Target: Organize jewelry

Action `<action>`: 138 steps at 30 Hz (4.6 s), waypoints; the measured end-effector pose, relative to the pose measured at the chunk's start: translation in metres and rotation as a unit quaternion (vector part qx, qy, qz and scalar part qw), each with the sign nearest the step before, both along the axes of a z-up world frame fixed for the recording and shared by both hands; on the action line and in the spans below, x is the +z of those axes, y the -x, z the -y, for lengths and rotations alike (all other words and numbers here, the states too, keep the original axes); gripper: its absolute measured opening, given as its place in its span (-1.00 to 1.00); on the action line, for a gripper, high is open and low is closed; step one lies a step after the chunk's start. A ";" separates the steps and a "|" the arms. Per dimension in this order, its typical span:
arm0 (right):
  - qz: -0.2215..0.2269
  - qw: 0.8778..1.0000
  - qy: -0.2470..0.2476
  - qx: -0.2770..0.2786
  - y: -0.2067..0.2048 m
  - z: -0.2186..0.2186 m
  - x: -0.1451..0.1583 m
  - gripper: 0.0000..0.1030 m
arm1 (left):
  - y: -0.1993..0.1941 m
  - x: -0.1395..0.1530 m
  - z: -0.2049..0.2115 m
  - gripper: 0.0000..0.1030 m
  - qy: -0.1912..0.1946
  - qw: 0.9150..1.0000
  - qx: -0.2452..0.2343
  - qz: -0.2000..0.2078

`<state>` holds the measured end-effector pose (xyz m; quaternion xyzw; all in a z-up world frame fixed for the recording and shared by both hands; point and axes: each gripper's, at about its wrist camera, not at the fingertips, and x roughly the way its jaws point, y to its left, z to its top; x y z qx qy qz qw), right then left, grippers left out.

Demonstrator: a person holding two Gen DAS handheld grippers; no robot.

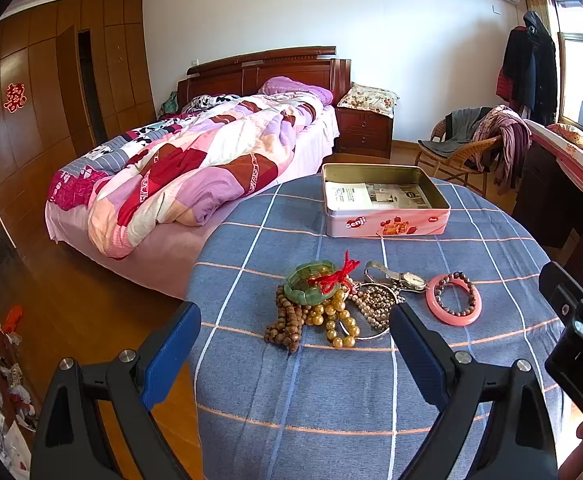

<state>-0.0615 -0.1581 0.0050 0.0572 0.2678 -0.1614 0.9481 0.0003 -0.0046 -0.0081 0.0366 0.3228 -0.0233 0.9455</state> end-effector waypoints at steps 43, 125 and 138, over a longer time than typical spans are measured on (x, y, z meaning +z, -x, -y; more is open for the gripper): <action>-0.024 1.000 0.000 0.000 -0.015 0.001 -0.014 1.00 | -0.022 -0.021 -0.007 0.85 0.005 0.999 -0.004 -0.032; -0.102 0.985 -0.100 0.097 -0.107 0.076 -0.044 -0.77 | -0.125 -0.011 -0.035 -0.88 0.229 0.951 -0.199 -0.064; -0.045 0.986 -0.096 0.132 -0.148 0.073 0.002 -0.77 | -0.150 0.005 -0.019 -0.88 0.205 0.956 -0.204 -0.047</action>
